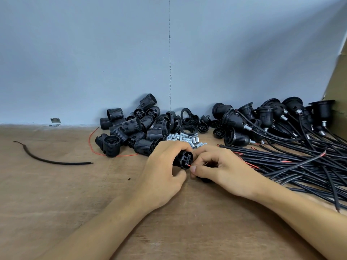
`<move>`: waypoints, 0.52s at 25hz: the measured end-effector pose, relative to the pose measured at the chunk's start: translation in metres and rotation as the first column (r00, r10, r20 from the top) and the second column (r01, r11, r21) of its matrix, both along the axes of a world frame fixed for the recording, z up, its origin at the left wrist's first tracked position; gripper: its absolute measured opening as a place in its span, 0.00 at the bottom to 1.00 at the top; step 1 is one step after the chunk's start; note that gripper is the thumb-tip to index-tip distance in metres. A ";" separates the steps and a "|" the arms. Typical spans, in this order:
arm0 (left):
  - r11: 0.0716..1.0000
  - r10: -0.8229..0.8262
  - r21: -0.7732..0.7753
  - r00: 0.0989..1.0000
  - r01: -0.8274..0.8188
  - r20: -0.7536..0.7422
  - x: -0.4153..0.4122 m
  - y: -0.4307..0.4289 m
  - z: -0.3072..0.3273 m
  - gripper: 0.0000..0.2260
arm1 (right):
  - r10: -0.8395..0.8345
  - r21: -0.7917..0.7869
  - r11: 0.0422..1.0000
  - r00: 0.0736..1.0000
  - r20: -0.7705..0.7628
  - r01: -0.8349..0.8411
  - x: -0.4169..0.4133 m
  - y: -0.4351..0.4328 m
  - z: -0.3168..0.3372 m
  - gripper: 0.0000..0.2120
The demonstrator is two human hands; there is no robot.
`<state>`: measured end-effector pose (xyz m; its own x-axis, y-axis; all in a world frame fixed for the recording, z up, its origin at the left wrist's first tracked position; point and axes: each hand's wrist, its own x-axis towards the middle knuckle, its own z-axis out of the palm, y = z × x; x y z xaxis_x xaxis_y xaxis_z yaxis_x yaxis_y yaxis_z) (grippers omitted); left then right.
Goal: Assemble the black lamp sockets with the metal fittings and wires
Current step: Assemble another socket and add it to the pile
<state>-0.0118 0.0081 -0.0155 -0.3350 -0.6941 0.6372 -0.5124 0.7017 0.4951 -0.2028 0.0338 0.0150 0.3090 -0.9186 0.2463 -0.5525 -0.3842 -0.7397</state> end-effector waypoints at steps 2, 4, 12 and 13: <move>1.000 0.004 -0.004 1.000 -0.004 -0.005 0.000 0.000 0.000 0.22 | 0.012 0.026 1.000 1.000 0.025 -0.012 0.000 -0.001 0.000 0.08; 1.000 0.005 -0.012 1.000 -0.005 -0.003 0.000 0.000 0.000 0.22 | 0.020 0.058 0.998 0.998 0.055 -0.023 0.000 -0.001 0.001 0.08; 0.995 0.003 -0.096 0.998 0.004 0.064 0.002 -0.004 -0.003 0.23 | 0.017 0.084 0.996 0.996 0.087 -0.025 0.001 0.000 0.004 0.07; 0.996 -0.010 -0.086 0.997 0.016 0.072 0.002 -0.004 -0.004 0.23 | 0.007 0.077 0.997 0.998 0.067 -0.012 0.001 0.000 0.005 0.07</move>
<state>-0.0097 0.0036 -0.0193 -0.3907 -0.6326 0.6687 -0.5348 0.7473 0.3944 -0.2023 0.0335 0.0196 0.3034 -0.9327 0.1951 -0.4976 -0.3297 -0.8023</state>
